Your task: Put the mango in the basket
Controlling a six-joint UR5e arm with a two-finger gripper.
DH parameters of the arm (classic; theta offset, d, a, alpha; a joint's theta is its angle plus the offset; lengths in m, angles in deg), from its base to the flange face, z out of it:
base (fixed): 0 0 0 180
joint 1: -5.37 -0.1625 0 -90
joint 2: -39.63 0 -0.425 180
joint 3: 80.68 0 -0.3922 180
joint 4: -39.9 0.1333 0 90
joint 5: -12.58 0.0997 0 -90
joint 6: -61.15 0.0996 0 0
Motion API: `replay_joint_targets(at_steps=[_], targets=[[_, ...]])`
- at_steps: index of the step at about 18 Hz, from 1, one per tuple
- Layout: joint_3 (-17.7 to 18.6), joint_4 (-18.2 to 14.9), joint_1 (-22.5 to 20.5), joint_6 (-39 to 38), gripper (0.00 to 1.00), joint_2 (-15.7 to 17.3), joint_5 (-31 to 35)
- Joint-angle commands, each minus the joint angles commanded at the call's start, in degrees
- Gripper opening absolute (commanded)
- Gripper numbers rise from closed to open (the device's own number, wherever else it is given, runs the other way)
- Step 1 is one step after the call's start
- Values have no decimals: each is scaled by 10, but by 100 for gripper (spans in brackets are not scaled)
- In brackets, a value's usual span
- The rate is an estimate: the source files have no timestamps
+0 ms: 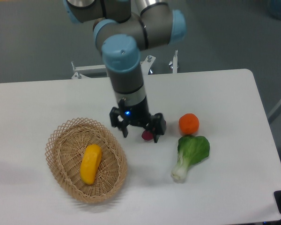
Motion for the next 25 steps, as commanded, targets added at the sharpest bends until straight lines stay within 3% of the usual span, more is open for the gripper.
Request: replay_joint_targets(at_steps=[4,6,10,12,25], targets=[[-9,-14,-22,7,100,12,-8],[-8,-17,-38,34,100,18,-44],[-8,-81,-68,118,100,39,-63],[-7,-97,-78,158,100,43,-62],[3,-97,-88,198,100,52,-58]])
